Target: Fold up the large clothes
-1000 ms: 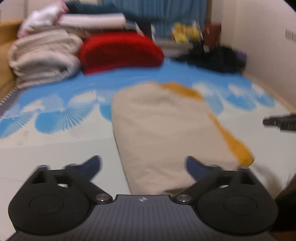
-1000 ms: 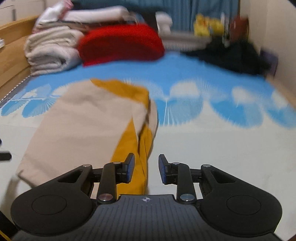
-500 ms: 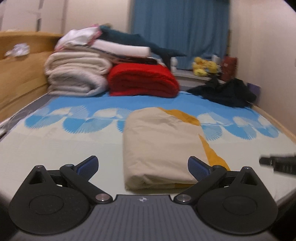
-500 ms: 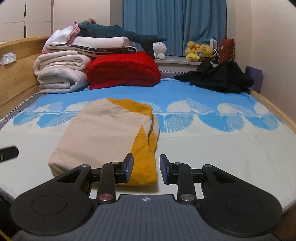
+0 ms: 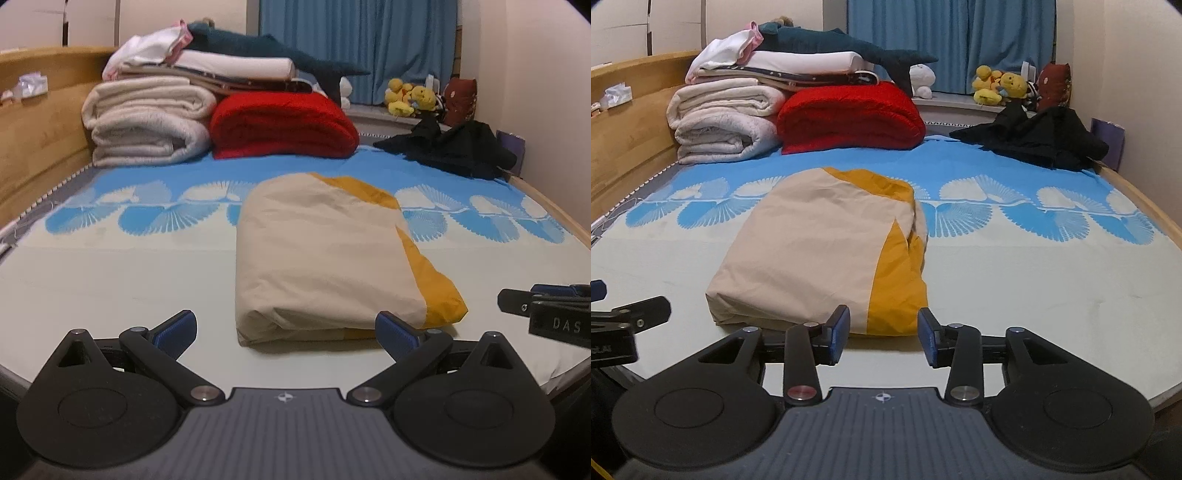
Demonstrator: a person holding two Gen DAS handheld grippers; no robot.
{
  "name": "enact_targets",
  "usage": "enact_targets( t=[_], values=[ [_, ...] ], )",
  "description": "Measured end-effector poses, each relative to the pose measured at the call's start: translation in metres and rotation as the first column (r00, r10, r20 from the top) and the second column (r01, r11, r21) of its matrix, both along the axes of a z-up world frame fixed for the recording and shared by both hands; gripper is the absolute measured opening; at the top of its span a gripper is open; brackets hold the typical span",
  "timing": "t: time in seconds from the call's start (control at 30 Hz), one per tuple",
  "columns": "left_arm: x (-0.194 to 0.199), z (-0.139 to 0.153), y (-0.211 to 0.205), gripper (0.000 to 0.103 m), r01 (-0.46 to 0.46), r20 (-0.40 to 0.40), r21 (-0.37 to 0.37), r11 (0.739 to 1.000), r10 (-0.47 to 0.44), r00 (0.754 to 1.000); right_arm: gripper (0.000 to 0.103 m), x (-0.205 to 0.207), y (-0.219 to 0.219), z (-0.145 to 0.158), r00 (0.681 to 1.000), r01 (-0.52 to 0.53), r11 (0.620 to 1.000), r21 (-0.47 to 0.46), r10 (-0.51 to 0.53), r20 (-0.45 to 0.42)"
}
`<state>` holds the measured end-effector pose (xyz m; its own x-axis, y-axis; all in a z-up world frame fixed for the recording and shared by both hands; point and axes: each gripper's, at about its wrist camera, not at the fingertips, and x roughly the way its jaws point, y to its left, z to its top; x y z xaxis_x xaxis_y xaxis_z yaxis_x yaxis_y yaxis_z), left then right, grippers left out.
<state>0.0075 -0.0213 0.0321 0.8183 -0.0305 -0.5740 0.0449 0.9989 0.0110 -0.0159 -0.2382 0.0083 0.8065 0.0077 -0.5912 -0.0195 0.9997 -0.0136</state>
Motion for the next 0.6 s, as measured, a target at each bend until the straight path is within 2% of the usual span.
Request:
enact_targets(
  t=[0.07,0.17,0.23,0.3,0.43,0.6],
  values=[
    [0.004,-0.003,0.001,0.103,-0.007,-0.015,-0.007,1.000,0.007,1.000,0.053,0.003,0.002,-0.003,1.000,0.002,1.000,-0.002,-0.002,-0.007],
    [0.008,-0.005,0.000,0.103,-0.013,-0.026,-0.009,1.000,0.013,1.000,0.073,0.008,0.004,-0.006,1.000,0.007,1.000,0.004,-0.007,-0.024],
    [0.010,-0.007,-0.001,0.103,-0.014,-0.027,-0.005,1.000,0.014,1.000,0.094,0.010,0.003,-0.009,0.999,0.013,1.000,0.010,-0.013,-0.037],
    [0.011,-0.008,-0.001,0.103,-0.017,-0.030,-0.001,1.000,0.017,0.999,0.099,0.012,0.003,-0.011,0.999,0.018,1.000,0.010,-0.018,-0.045],
    [0.014,-0.011,-0.001,0.103,-0.030,-0.039,-0.003,1.000,0.030,0.999,0.102,0.016,0.003,-0.015,0.998,0.021,1.000,0.015,-0.020,-0.065],
    [0.015,-0.012,0.001,0.103,-0.046,-0.046,-0.016,0.999,0.045,0.998,0.102,0.019,0.002,-0.018,0.997,0.023,0.999,0.028,-0.021,-0.076]
  ],
)
